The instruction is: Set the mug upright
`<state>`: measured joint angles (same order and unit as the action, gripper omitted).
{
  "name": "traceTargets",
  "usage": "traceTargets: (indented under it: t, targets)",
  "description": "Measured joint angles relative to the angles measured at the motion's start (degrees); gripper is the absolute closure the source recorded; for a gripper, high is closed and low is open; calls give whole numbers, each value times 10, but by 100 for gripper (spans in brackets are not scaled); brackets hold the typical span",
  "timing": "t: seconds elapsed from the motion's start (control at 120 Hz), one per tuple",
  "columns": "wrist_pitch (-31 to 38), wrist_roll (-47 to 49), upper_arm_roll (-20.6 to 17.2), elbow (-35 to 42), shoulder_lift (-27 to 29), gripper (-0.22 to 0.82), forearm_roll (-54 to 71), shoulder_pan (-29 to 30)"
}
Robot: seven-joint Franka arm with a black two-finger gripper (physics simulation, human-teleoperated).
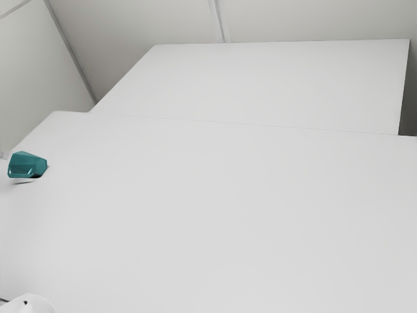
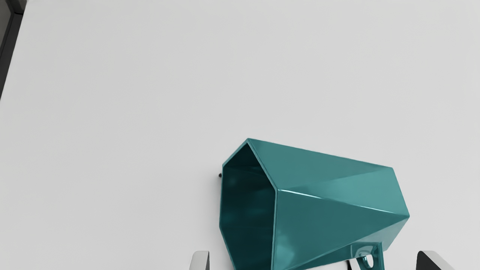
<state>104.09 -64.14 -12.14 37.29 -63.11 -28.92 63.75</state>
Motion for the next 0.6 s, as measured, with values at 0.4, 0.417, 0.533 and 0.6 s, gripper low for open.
traceTargets:
  t: [0.4, 0.417, 0.533, 0.6]
  targets:
    - [3, -46, -13, 0, -23, 0, -34, 12]
    - [3, -47, -14, 0, -24, 0, -35, 12]
    - [3, -57, -20, 0, -29, 0, -40, 16]
    - [2, -63, -22, 0, -32, 0, -47, 17]
